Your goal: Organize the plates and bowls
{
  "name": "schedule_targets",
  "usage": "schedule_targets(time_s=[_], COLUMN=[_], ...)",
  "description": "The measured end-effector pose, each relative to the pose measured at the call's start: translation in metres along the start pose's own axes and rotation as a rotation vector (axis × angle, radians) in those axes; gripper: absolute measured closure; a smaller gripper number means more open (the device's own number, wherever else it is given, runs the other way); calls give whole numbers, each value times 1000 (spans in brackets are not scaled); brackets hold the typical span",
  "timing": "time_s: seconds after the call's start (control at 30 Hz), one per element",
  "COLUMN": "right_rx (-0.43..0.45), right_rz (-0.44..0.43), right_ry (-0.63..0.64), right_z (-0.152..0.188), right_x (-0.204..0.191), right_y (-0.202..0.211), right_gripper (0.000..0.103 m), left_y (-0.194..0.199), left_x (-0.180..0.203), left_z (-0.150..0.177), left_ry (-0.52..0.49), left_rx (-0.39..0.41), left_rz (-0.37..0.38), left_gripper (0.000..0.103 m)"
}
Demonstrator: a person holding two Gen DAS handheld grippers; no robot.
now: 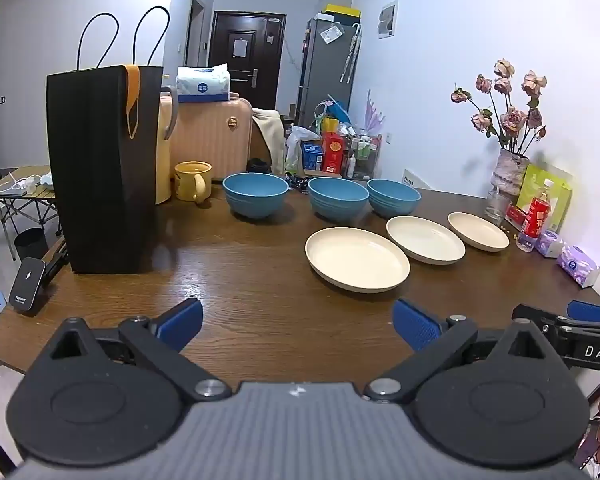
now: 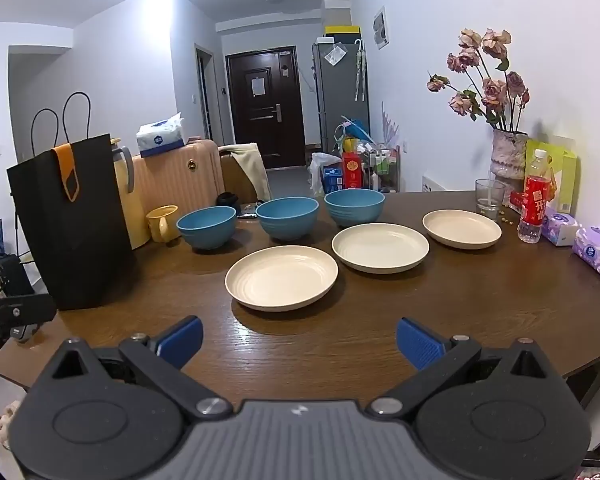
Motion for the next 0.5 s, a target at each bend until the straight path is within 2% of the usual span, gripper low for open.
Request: schedule_targets(time_s=[0.3,0.5], right_rx=[21,19], right_rz=[-6,3], right_ry=[-3,5], right_z=[2,0], right_x=[-2,-6], right_y=[5,8], right_gripper=[0,0], left_y=[8,8], left_x=[11,5], left_z=[1,0], left_ry=[-8,-5], left_rx=[5,7], left_rz=[1,12], left_gripper=[0,0])
Point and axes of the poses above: each gripper's, at about its wrist camera, not at the fingertips, and y roughly against the way its jaws point, x to its right, z to its underside, the point moved 7 cm from there along -y, roughly the way its jaws point, and after that the axes turned 12 degrees about -z, right-handed, at the moved point
